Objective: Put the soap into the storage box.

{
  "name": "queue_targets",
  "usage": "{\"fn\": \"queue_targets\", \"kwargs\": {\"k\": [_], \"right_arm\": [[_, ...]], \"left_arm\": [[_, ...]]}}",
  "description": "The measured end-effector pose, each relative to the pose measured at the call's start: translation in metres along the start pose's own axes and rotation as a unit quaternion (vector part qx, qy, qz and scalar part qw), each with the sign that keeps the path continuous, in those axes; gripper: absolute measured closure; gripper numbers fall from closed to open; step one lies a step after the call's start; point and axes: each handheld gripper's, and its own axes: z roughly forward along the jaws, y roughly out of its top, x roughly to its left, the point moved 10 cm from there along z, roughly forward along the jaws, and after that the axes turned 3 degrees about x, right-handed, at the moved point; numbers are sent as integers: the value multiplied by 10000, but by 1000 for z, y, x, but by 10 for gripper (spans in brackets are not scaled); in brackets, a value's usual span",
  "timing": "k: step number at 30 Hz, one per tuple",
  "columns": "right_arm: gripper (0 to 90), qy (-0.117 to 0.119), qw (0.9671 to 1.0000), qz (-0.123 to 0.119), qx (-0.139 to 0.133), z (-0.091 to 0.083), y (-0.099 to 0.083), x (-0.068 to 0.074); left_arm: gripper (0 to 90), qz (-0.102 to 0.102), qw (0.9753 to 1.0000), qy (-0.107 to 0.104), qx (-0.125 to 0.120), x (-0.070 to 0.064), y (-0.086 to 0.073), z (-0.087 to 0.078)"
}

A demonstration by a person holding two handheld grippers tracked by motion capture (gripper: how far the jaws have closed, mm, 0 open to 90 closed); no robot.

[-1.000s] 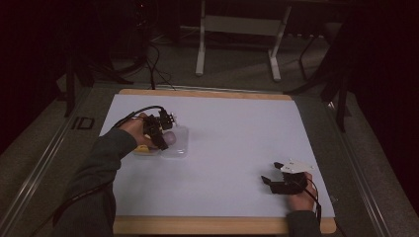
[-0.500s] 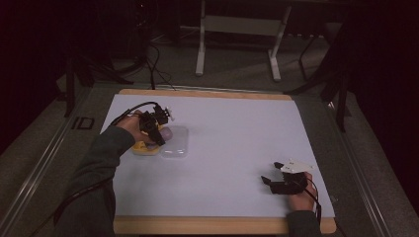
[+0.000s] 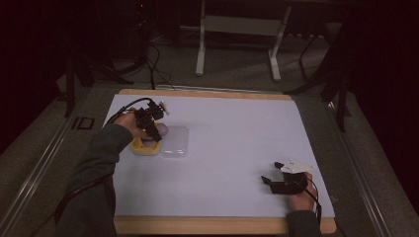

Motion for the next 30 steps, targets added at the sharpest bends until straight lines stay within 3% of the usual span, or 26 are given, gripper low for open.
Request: {"fn": "queue_targets", "kwargs": {"k": [4,16,26,30], "right_arm": [[232,-6,10000,-19,3,0,0,0],[232,-22,10000,-22,19,0,0,0],[232,-19,10000,-28,22,0,0,0],[232,-21,10000,-27,20,0,0,0]], "left_arm": [[497,-320,9995,77,-30,7,-3,1],[497,-669,9976,157,-52,16,-4,8],[497,-1166,9930,166,118,23,-9,30],[497,-1423,9898,61,91,26,-11,35]]}}
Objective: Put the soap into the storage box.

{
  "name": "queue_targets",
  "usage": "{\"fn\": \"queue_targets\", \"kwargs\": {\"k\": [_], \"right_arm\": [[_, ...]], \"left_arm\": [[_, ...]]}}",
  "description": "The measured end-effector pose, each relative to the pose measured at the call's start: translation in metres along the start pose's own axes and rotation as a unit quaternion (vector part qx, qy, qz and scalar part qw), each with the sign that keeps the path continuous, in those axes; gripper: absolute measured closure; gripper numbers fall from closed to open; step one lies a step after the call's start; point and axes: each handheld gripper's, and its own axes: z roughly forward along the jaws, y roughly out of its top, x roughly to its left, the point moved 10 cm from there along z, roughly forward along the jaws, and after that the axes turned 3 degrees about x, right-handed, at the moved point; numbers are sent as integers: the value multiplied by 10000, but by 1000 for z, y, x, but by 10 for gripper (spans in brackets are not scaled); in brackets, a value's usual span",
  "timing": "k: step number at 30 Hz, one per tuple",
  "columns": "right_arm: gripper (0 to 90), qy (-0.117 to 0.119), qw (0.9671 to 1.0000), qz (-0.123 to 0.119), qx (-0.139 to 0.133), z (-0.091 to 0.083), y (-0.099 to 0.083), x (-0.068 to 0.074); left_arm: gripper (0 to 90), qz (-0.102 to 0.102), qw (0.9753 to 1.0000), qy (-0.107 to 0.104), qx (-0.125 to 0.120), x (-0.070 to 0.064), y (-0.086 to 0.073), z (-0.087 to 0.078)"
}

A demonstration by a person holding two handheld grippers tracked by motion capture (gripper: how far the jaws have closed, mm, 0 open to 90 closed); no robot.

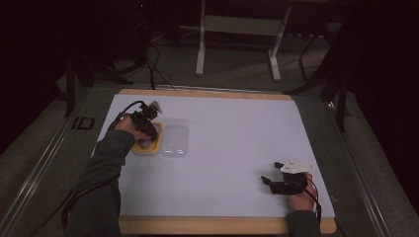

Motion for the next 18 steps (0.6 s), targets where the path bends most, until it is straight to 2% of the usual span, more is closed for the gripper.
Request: {"fn": "queue_targets", "kwargs": {"k": [5,9,12,14,18], "right_arm": [[232,4,10000,-5,3,0,0,0],[232,-1,10000,-9,4,0,0,0],[232,-5,10000,-14,10,0,0,0],[232,-4,10000,-19,10,0,0,0],[232,-1,10000,-6,18,0,0,0]], "left_arm": [[495,-120,9999,-2,85,4,-4,4],[491,-262,9996,-91,80,4,-6,10],[450,-422,9991,-60,13,8,-6,11],[429,-487,9987,-100,-125,10,-5,8],[366,-523,9982,-5,-302,15,-5,-1]]}}
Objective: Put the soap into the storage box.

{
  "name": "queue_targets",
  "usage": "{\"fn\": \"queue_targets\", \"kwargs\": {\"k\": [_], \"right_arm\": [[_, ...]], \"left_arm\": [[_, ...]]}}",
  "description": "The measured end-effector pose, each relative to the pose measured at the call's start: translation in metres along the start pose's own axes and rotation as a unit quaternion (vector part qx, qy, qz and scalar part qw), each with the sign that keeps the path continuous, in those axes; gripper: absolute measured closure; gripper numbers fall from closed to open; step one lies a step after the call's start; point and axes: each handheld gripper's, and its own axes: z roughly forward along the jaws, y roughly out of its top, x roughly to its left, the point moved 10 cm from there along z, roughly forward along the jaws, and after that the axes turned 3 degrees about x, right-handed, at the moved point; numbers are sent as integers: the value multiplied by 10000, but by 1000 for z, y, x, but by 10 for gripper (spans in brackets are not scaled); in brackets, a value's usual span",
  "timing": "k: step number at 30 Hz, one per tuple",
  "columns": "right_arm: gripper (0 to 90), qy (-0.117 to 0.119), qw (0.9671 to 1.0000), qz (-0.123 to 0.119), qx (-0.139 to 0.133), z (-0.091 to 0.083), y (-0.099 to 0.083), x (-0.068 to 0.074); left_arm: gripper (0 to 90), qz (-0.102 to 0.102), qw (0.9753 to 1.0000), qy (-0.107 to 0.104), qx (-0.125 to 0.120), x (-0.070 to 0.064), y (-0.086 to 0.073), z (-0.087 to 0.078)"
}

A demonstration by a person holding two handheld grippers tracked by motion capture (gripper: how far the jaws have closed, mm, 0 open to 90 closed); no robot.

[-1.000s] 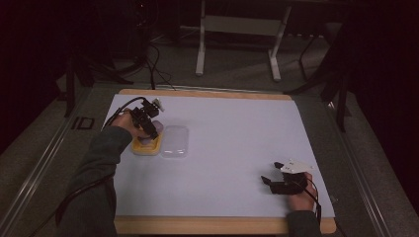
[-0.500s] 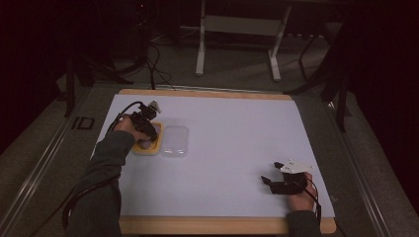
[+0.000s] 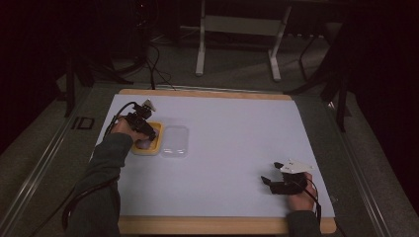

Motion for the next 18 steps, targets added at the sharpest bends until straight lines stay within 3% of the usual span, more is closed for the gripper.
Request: {"fn": "queue_targets", "kwargs": {"k": [9,18], "right_arm": [[232,-6,10000,-14,14,0,0,0],[232,-10,10000,-31,17,0,0,0]], "left_arm": [[355,153,9995,199,-200,3,-3,-10],[348,706,9962,263,-426,-12,-2,-25]]}}
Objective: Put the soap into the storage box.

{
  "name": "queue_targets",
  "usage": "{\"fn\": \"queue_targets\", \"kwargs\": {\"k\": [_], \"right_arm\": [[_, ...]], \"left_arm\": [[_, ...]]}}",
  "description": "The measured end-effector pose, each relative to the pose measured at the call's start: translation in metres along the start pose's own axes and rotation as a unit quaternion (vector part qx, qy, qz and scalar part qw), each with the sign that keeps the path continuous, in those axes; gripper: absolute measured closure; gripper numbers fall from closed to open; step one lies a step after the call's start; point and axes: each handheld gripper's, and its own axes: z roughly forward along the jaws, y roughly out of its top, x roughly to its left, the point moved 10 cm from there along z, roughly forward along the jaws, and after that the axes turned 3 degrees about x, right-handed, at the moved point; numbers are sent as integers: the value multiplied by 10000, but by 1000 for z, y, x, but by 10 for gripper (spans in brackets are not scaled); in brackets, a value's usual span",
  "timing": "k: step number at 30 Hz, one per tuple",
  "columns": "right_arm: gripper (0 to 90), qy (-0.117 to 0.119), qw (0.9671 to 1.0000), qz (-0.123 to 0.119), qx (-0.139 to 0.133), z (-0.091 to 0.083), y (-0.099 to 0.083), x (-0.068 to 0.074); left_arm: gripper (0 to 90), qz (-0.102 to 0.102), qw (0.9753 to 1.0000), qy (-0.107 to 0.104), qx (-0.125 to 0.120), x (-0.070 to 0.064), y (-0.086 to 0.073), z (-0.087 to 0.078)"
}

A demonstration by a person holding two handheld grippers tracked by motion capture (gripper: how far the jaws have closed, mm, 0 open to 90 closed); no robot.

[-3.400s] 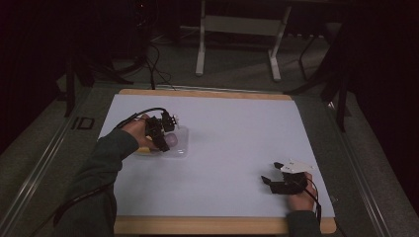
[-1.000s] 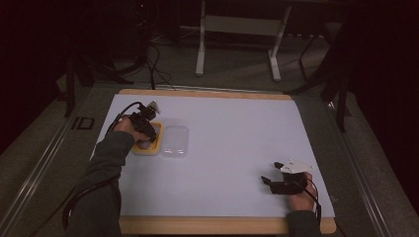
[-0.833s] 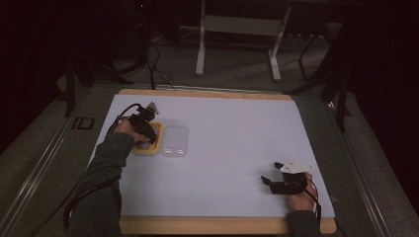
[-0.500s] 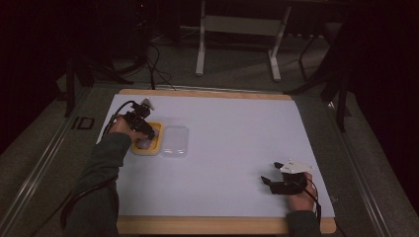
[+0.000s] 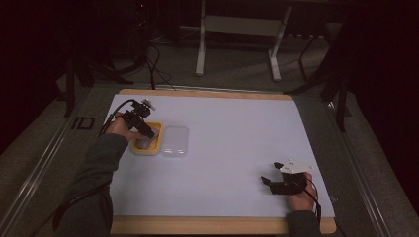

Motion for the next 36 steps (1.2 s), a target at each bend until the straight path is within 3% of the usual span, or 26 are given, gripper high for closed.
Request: {"fn": "queue_targets", "kwargs": {"k": [8,14,20,26,36], "right_arm": [[232,0,10000,-4,-2,0,0,0],[232,1,10000,-7,3,0,0,0],[232,3,10000,-5,2,0,0,0],[232,1,10000,-4,7,0,0,0],[232,0,10000,-7,11,0,0,0]], "left_arm": [[348,420,9986,77,-309,-13,7,-10],[344,755,9956,110,-537,-28,10,-18],[339,1022,9930,194,-553,-39,10,-18],[339,1159,9912,185,-616,-50,12,-21],[338,1590,9844,32,-750,-77,14,-26]]}}
